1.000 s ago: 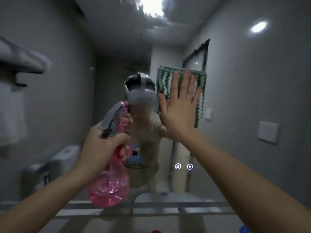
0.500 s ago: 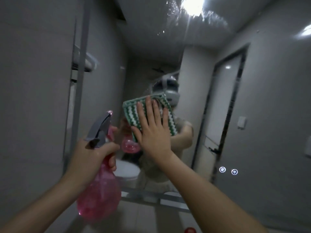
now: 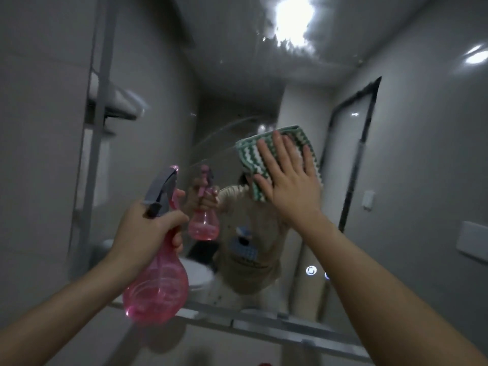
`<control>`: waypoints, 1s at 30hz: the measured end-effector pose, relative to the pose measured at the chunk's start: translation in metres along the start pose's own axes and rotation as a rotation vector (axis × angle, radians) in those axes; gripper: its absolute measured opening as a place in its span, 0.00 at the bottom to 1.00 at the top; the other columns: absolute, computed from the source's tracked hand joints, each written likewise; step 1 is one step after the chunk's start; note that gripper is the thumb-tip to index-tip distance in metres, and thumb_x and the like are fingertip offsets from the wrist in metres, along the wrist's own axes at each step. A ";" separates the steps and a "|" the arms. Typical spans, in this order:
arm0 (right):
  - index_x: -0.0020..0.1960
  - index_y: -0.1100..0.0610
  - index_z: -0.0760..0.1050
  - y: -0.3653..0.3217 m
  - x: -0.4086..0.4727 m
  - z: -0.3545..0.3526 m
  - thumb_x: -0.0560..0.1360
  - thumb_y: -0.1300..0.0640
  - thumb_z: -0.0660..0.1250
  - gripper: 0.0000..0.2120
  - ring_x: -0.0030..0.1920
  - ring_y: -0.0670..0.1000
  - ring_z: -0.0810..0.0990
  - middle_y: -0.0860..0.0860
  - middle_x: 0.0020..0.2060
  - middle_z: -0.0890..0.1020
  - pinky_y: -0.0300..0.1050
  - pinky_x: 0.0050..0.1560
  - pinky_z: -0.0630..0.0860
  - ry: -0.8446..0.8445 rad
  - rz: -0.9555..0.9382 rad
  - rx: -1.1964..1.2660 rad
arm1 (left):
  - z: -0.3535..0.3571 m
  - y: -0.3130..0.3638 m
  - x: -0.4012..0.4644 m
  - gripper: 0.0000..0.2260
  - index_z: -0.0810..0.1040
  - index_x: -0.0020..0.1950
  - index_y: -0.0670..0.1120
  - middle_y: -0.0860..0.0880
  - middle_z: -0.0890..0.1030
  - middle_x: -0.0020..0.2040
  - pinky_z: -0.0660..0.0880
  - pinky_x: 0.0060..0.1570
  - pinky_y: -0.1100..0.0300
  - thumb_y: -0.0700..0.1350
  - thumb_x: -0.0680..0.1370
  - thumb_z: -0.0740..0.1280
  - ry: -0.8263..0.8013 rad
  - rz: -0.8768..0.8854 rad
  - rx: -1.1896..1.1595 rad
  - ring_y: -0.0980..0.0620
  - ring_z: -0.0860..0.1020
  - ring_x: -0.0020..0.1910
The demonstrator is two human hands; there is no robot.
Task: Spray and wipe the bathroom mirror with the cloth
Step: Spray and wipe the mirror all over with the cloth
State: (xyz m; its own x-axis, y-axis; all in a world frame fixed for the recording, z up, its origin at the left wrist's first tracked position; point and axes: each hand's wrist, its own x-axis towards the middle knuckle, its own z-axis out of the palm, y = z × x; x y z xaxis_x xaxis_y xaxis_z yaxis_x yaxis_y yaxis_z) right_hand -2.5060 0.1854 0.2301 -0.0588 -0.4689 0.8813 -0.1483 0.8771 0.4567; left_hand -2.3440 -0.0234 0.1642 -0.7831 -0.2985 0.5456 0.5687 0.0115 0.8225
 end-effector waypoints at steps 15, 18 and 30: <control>0.78 0.52 0.51 0.165 -0.070 -0.026 0.80 0.41 0.46 0.30 0.76 0.52 0.50 0.53 0.77 0.53 0.49 0.75 0.38 -0.055 0.316 -0.022 | 0.167 0.031 0.005 0.09 0.75 0.42 0.38 0.46 0.69 0.19 0.67 0.19 0.62 0.26 0.72 0.61 -0.139 0.077 -0.056 0.51 0.67 0.16; 0.78 0.53 0.53 0.159 -0.069 -0.024 0.80 0.41 0.47 0.30 0.76 0.53 0.51 0.54 0.77 0.54 0.51 0.75 0.39 -0.033 0.365 -0.026 | 0.165 0.032 0.008 0.09 0.76 0.40 0.37 0.45 0.68 0.19 0.67 0.19 0.62 0.26 0.72 0.61 -0.152 0.041 -0.097 0.51 0.66 0.16; 0.77 0.55 0.42 0.020 0.031 -0.007 0.79 0.40 0.43 0.32 0.76 0.57 0.44 0.58 0.76 0.45 0.54 0.72 0.33 0.001 0.453 0.104 | 0.038 0.018 0.034 0.04 0.75 0.44 0.34 0.46 0.68 0.19 0.67 0.26 0.58 0.27 0.72 0.63 -0.001 0.077 -0.031 0.48 0.67 0.18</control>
State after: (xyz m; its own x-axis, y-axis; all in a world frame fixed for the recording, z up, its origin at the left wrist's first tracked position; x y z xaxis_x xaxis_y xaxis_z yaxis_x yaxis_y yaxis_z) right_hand -2.5042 0.1890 0.2673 -0.1392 -0.0408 0.9894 -0.2065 0.9784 0.0113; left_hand -2.3698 0.0032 0.2039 -0.7372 -0.2971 0.6068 0.6344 0.0046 0.7730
